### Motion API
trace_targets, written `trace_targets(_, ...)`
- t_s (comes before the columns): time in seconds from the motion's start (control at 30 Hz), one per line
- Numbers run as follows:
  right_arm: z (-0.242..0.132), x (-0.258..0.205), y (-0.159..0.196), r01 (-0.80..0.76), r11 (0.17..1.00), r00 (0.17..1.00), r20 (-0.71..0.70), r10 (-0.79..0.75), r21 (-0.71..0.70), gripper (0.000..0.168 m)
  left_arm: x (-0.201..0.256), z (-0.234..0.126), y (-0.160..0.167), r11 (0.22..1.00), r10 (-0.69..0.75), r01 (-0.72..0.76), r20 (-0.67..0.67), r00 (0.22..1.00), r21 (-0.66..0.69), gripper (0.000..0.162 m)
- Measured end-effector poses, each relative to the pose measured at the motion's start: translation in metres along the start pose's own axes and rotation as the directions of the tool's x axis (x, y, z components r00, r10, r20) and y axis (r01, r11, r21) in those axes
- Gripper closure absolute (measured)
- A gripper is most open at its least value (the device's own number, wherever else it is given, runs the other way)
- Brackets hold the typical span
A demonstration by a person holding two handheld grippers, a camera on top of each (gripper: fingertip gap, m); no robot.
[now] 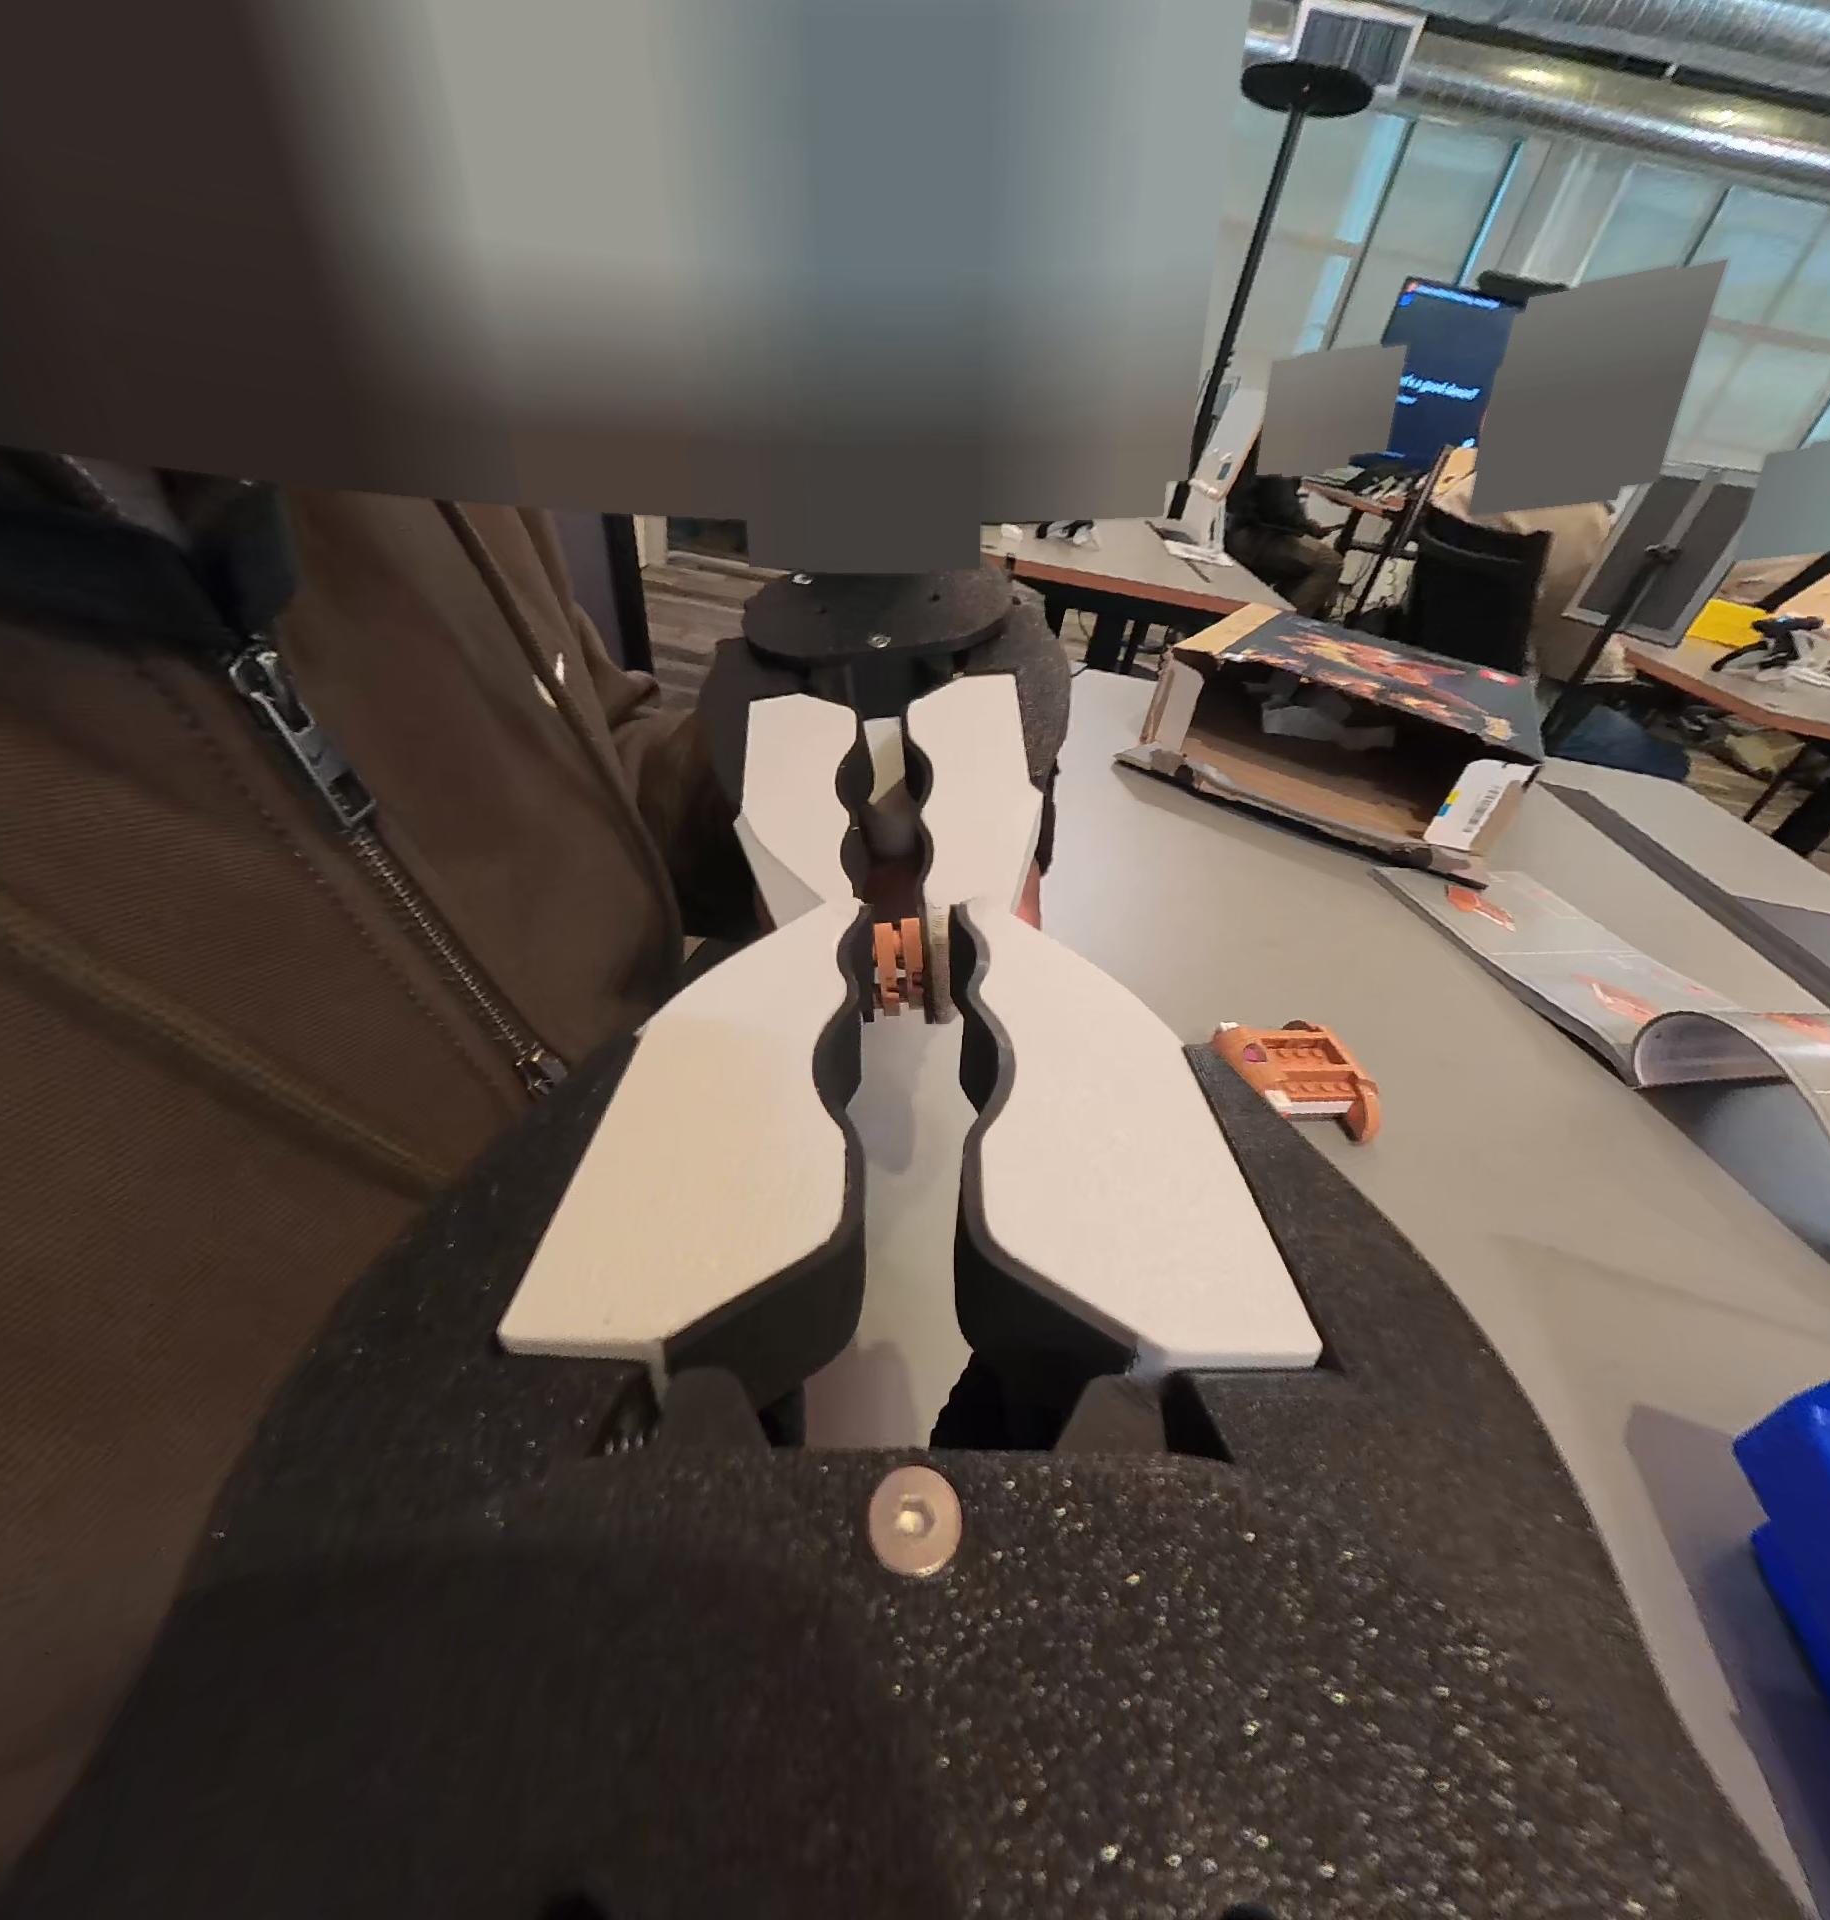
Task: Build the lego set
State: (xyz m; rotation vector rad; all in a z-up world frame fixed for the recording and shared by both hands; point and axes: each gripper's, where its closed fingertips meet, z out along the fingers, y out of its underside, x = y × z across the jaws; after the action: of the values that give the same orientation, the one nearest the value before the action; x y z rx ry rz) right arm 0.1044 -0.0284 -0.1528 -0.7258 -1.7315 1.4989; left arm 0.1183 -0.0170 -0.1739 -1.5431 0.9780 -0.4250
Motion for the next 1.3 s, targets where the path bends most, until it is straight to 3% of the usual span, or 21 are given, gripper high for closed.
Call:
trace_targets(0.47,0.002,-0.013,0.002,-0.051,0.998,0.993,0.107,0.053,-0.026,0.160,0.014,0.000,-0.002,0.994,-0.091,0.098,-0.146,0.985,0.043,0.152)
trace_targets(0.87,0.002,-0.013,0.003,-0.031,0.999,0.997,0.066,0.034,-0.040,0.162,0.015,0.000,-0.001,0.997,-0.067,0.069,-0.122,0.990,0.017,0.151)
trace_targets(1.3,-0.001,-0.006,-0.002,-0.054,0.996,0.998,0.040,0.052,0.068,0.162,0.007,-0.001,-0.005,0.992,-0.092,0.099,-0.085,0.992,0.073,0.150)
